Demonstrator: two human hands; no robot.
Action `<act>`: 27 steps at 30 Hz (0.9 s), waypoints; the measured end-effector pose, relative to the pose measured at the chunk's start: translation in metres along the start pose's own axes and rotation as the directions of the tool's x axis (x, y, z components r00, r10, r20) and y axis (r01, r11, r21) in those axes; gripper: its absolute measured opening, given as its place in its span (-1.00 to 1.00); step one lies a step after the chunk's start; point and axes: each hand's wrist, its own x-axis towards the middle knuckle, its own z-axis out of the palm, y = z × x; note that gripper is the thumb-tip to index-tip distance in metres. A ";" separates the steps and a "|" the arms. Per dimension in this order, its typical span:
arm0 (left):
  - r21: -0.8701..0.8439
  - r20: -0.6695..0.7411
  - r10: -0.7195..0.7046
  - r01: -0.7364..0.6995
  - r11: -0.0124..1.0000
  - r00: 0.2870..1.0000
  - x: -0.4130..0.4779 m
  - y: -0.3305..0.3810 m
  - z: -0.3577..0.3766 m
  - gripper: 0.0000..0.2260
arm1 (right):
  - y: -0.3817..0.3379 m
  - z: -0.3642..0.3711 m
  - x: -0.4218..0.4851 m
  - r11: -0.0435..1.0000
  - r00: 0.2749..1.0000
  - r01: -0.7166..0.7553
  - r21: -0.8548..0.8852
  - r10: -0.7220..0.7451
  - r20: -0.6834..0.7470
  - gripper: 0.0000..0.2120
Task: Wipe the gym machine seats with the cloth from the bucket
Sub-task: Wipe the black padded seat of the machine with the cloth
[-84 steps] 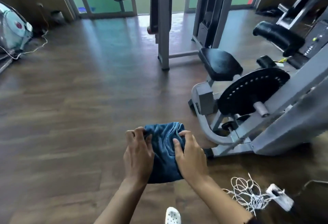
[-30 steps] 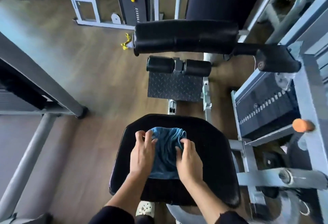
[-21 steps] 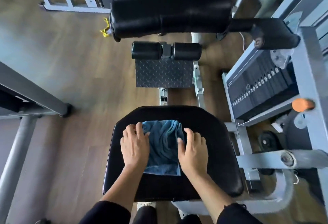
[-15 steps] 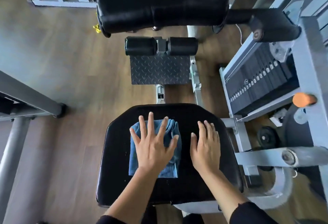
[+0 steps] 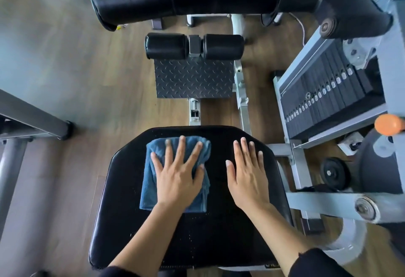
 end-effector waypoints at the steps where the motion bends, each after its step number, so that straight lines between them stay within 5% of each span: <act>1: -0.001 -0.005 0.070 -0.070 0.998 0.998 -0.011 -0.005 0.000 -0.54 | 0.000 0.000 0.002 1.000 1.000 0.013 -0.008 -0.013 0.007 -0.41; 3: -0.011 -0.009 0.087 -0.087 0.996 0.996 -0.025 -0.027 -0.003 -0.54 | 0.002 0.002 0.004 0.999 0.999 0.035 -0.018 -0.035 0.024 -0.42; 9: -0.070 -0.031 -0.262 0.259 0.963 0.965 0.026 -0.040 -0.005 -0.52 | 0.006 0.004 0.001 0.999 0.999 0.044 -0.007 -0.043 0.023 -0.44; 15: -0.072 -0.071 0.067 -0.072 0.995 0.995 0.011 -0.036 -0.004 -0.56 | 0.004 0.005 0.002 0.999 0.999 0.030 0.022 -0.031 0.023 -0.42; 20: -0.110 -0.088 -0.309 0.299 0.948 0.947 0.046 -0.063 -0.008 -0.53 | 0.003 0.005 0.002 0.999 1.000 0.024 0.034 -0.024 0.004 -0.41; 27: -0.125 -0.094 0.100 -0.111 0.986 0.991 0.015 -0.053 -0.007 -0.57 | 0.000 0.003 0.006 0.999 1.000 -0.001 0.045 0.001 -0.008 -0.43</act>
